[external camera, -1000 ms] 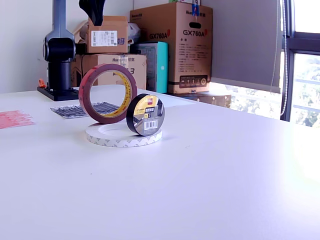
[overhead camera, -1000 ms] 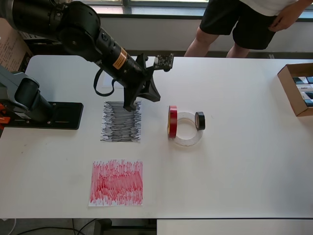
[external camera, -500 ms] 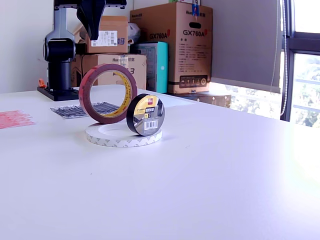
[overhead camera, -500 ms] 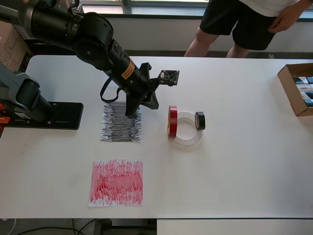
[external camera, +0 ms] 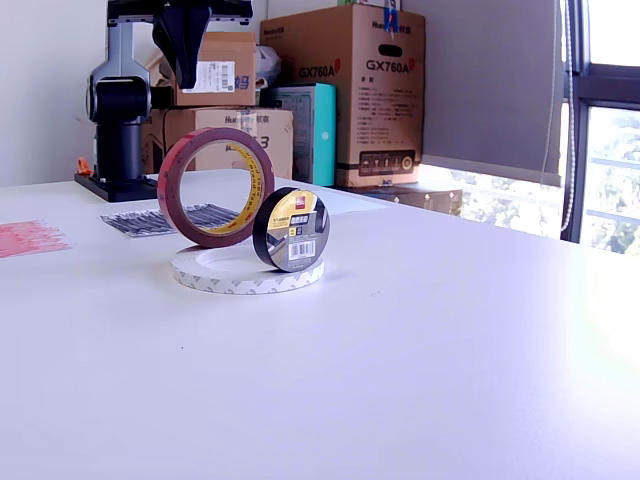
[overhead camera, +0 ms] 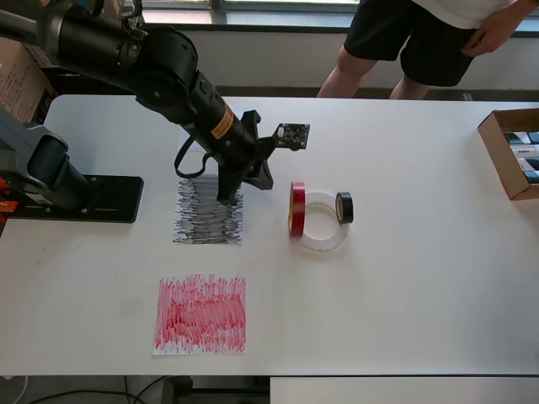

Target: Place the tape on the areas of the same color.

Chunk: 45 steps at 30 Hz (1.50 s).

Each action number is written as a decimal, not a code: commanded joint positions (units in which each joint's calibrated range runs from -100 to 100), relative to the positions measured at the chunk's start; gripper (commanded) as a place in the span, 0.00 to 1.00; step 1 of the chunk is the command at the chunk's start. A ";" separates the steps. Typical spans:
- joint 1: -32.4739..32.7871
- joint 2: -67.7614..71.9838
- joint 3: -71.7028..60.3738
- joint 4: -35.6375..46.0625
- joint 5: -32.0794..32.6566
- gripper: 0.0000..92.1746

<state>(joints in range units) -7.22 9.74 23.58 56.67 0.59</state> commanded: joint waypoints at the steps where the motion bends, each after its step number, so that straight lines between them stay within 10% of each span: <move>1: 0.13 -0.39 1.63 -0.20 -0.09 0.01; 12: 0.13 -0.39 1.27 -0.37 0.72 0.32; 33: 1.00 3.73 -6.82 -6.14 3.26 0.01; 45: 0.92 13.36 -17.63 -5.97 4.65 0.00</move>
<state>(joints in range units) -6.37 21.51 8.50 50.01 4.78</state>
